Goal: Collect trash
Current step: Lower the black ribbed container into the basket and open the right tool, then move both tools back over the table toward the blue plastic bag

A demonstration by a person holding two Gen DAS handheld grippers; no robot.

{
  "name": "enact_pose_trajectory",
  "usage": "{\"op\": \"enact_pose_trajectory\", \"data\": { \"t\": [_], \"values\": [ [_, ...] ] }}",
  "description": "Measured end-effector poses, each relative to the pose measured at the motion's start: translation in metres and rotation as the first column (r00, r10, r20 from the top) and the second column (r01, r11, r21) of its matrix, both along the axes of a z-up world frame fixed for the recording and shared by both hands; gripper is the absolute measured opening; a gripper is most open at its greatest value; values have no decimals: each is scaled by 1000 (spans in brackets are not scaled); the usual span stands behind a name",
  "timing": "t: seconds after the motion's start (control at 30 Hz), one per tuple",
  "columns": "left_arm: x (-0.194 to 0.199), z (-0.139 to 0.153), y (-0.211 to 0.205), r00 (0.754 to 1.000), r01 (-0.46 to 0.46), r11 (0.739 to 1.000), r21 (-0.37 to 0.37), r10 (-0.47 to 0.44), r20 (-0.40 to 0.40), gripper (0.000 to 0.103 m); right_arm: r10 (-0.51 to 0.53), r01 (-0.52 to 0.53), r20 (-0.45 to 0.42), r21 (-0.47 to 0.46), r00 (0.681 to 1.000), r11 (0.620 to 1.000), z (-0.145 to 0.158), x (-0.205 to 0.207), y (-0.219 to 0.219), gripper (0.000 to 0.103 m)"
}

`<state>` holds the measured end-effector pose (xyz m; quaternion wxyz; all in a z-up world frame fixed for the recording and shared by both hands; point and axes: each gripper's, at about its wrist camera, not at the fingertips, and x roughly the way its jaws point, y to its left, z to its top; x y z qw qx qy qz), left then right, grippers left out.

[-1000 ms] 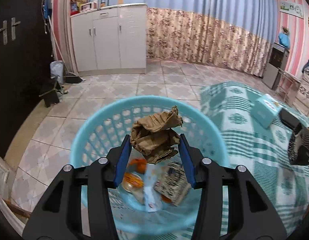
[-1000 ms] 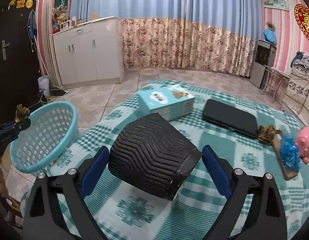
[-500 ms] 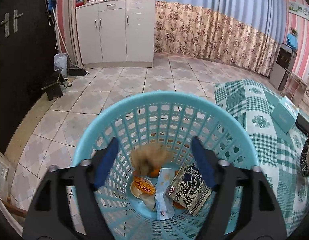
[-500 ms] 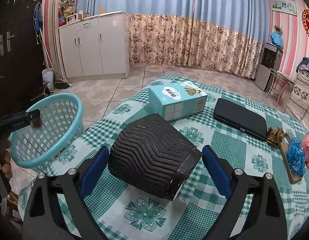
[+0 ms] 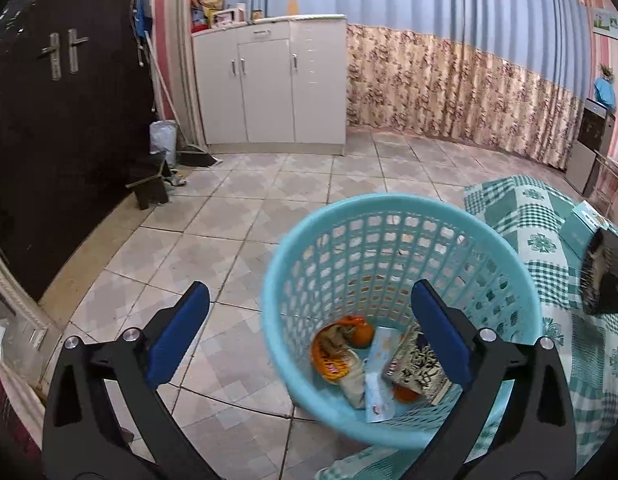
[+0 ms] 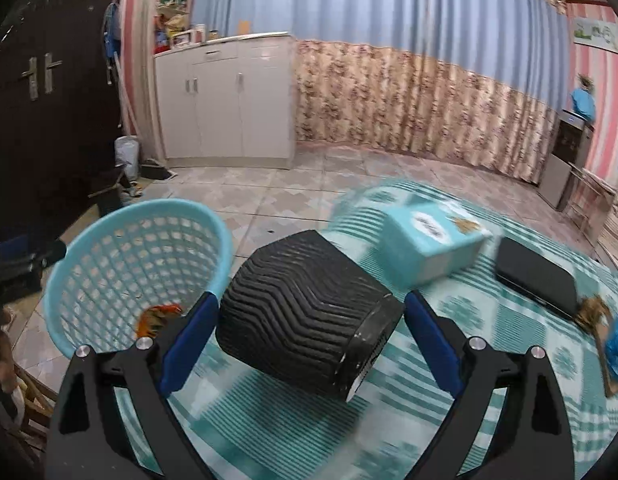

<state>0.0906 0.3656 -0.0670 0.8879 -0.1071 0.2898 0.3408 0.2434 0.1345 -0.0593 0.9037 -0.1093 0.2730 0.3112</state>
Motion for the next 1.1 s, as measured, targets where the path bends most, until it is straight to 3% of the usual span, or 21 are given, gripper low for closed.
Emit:
{"op": "enact_pose_trajectory", "data": {
  "t": [0.27, 0.57, 0.8, 1.1],
  "values": [
    [-20, 0, 19, 999, -44, 999, 27, 44, -12, 98, 106, -106, -58, -9, 993, 994, -6, -3, 79, 92],
    [-30, 2, 37, 997, -83, 997, 5, 83, 0, 98, 165, -171, -120, -50, 979, 984, -18, -4, 114, 93],
    [-19, 6, 22, 998, -68, 998, 13, 68, -5, 98, 139, -144, -89, -53, 986, 988, -8, -1, 92, 97],
    [8, 26, -19, 999, 26, 1000, 8, -26, 24, 98, 11, -11, -71, 6, 997, 1000, 14, 17, -17, 97]
  ]
}}
